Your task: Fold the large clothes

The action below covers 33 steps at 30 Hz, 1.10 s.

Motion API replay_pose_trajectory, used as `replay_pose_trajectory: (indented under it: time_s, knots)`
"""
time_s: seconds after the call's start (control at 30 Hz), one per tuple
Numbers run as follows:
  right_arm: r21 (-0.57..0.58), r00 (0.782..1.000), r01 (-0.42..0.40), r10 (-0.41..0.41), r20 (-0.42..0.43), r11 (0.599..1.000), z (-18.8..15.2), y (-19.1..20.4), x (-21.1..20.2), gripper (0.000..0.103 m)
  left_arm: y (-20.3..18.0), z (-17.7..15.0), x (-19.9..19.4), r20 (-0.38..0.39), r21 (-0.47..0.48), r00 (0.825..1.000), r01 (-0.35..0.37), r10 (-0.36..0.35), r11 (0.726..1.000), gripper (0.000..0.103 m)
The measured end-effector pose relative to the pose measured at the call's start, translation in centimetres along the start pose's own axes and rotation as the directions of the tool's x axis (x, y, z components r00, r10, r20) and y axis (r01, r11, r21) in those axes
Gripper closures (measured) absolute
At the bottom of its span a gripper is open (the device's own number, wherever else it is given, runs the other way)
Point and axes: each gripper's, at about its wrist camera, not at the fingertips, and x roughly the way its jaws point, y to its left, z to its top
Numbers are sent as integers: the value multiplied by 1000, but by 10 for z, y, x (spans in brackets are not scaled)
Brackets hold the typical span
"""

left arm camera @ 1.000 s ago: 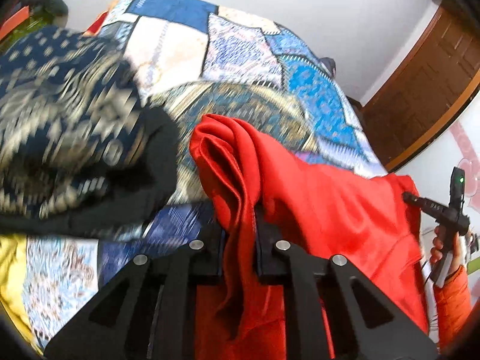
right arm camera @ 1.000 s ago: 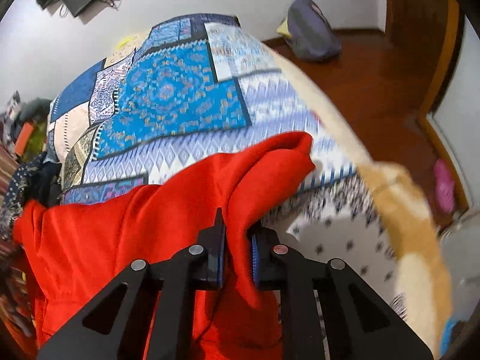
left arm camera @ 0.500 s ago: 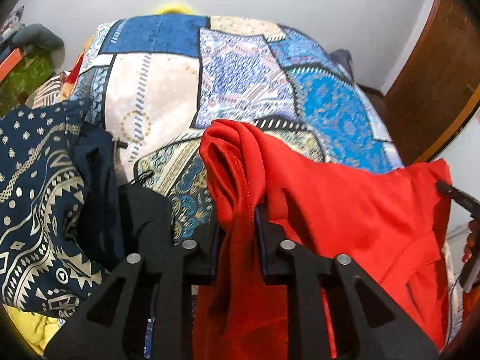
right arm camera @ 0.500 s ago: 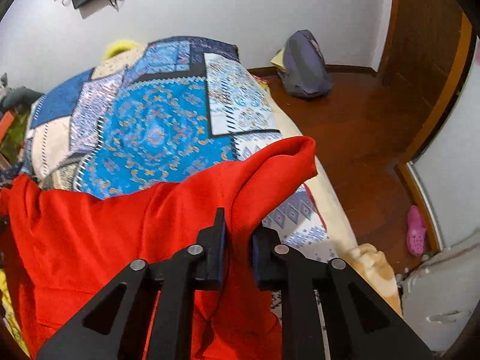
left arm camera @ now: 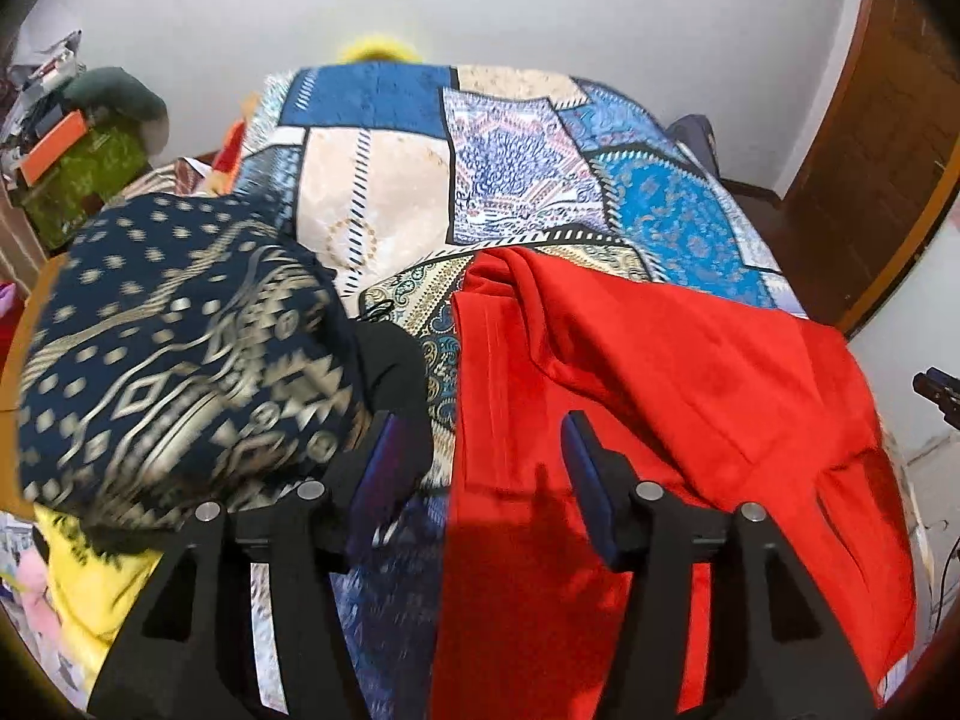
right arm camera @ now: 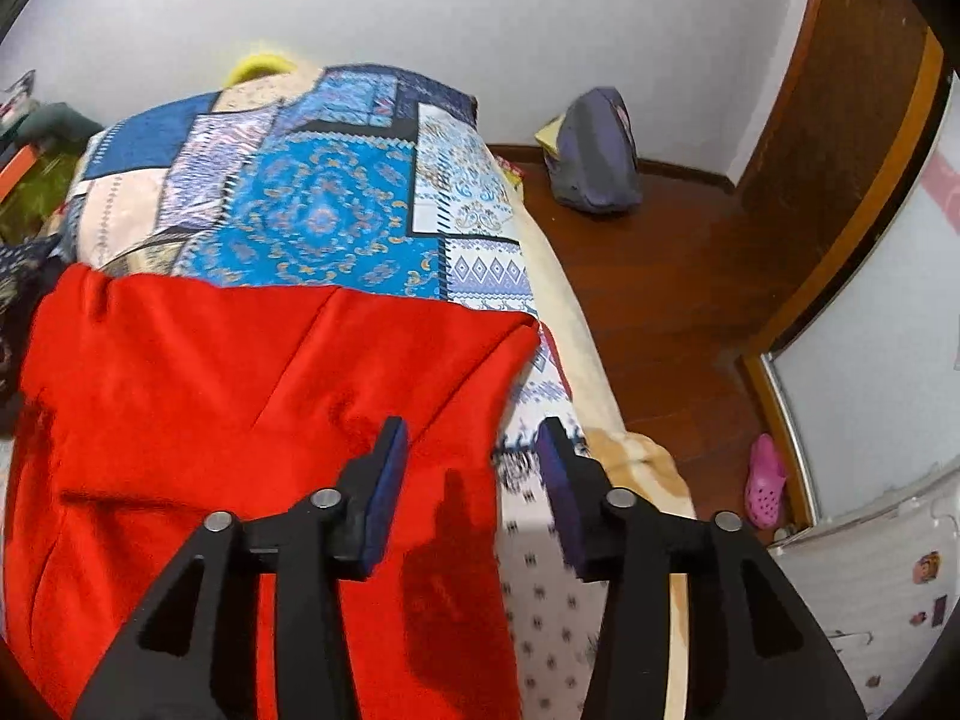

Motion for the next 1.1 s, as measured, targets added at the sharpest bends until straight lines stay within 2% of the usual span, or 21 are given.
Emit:
replay_pose_trajectory:
  time_s: [0.1, 0.2, 0.37, 0.47, 0.53, 0.7, 0.8, 0.97, 1.03, 1.1]
  knots:
    - [-11, 1000, -20, 20, 23, 1000, -15, 0, -25, 51, 0, -14, -26, 22, 4, 1000, -11, 11, 1000, 41]
    - [-9, 998, -53, 54, 21, 999, -33, 0, -41, 49, 1, -31, -46, 20, 13, 1000, -17, 16, 1000, 40]
    - [-14, 999, -47, 47, -13, 999, -60, 1, -48, 48, 4, -67, -64, -54, 39, 998, 14, -12, 999, 38]
    - [-19, 997, -55, 53, -63, 998, -78, 2, -46, 48, 12, -96, -69, -129, 25, 990, 64, -61, 998, 38]
    - [-23, 995, -57, 55, -82, 998, -90, 1, -47, 48, 16, -111, -69, -164, 8, 982, 92, -90, 996, 38]
    - [13, 986, -74, 75, -151, 997, -125, -7, -40, 48, 19, -156, -62, -279, -22, 946, 165, -164, 986, 38]
    - [48, 977, -91, 98, -187, 995, -141, -13, -32, 48, 13, -177, -59, -316, -22, 930, 192, -189, 981, 38]
    - [97, 962, -122, 142, -233, 988, -161, -21, -18, 48, 10, -199, -51, -336, -42, 916, 219, -220, 975, 37]
    - [127, 950, -159, 187, -250, 979, -168, -21, -11, 48, 16, -204, -47, -324, -98, 910, 239, -258, 966, 36]
    - [138, 951, -180, 208, -229, 974, -173, -18, -9, 48, 24, -208, -42, -318, -179, 893, 274, -319, 945, 36]
